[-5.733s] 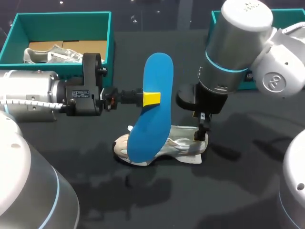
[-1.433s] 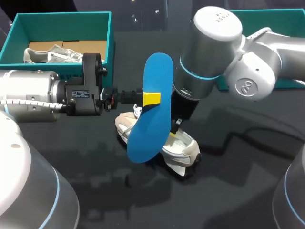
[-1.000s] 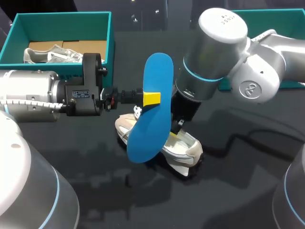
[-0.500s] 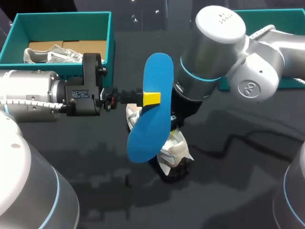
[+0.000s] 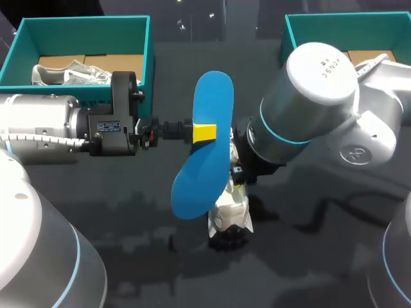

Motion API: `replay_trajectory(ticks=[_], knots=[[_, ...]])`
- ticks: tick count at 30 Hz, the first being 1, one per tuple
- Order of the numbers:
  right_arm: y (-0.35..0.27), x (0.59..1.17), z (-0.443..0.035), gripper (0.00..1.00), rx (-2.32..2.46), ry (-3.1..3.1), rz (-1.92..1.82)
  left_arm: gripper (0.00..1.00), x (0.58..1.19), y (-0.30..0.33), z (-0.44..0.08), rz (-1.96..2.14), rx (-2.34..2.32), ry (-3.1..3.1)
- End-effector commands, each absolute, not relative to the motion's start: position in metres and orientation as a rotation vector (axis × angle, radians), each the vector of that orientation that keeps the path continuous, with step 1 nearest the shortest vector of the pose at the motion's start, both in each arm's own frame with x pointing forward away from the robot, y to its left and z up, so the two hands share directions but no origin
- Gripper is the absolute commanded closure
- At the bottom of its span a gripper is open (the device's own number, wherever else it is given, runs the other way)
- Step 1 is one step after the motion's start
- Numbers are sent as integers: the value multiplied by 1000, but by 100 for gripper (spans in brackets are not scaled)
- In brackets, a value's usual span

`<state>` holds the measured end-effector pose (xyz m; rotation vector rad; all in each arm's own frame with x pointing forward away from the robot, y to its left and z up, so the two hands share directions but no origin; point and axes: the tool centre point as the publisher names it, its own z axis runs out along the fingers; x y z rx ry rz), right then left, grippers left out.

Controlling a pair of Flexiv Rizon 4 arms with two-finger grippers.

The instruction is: Take the shoe out of the shoebox, open the shoe tongue, remove and reinsert the insole, then place the shoe into the shoebox

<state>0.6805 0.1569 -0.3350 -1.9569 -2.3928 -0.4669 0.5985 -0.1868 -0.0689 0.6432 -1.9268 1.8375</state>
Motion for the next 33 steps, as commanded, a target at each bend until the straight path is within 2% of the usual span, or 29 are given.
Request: replay_trajectory(ticks=[1, 33], knots=[[151, 676, -335, 100, -1973, -2388, -518, 100, 599, -189, -70, 1840, 643, -1925], [152, 684, -380, 100, -1955, -2315, -486, 100, 599, -189, -70, 1840, 643, -1925]])
